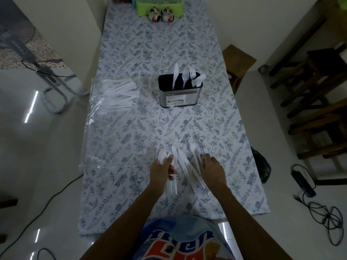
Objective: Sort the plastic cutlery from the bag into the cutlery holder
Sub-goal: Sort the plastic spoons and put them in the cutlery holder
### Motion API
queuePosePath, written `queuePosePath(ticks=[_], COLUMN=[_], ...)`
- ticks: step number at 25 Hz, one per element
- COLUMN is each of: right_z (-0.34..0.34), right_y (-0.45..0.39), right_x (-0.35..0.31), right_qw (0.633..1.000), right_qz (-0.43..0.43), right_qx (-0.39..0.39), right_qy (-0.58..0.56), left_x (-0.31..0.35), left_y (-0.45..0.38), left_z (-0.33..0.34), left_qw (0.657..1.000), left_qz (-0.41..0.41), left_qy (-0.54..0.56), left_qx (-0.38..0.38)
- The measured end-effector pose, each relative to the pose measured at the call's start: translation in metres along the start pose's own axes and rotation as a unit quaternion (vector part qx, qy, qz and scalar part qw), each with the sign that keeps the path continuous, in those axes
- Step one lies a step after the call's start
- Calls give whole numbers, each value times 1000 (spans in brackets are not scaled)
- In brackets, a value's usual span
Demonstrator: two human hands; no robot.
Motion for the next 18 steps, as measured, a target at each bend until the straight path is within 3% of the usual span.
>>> queuePosePath(ticks=[4, 8, 10, 14, 18], right_z=[-23, -21, -19, -6, 10], right_y=[3, 35, 41, 11, -7], right_x=[-18, -85, -93, -24, -9], right_qw=[995, 970, 965, 989, 991], right_qz=[-27, -157, -182, 12, 32], right_qx=[43, -23, -9, 44, -11], right_qy=[-90, -183, -191, -143, -129], left_x=[5, 5, 5, 4, 8], left_y=[0, -4, -6, -6, -8], left_z=[7, 10, 9, -8, -28], left_qw=[998, 998, 998, 997, 996], left_qz=[16, 34, 46, 18, 26], left_qy=[50, 26, 21, 79, 69], left_qx=[-31, -45, -38, 15, 53])
Point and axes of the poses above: each hand's wrist, its own y-axis away from the middle knuckle, its own z-axis out of the palm, x = y × z, the point moved 10 cm from there along -y, towards the middle knuckle, and after that the axes turned 1 degree about -z, right-handed, at the moved point
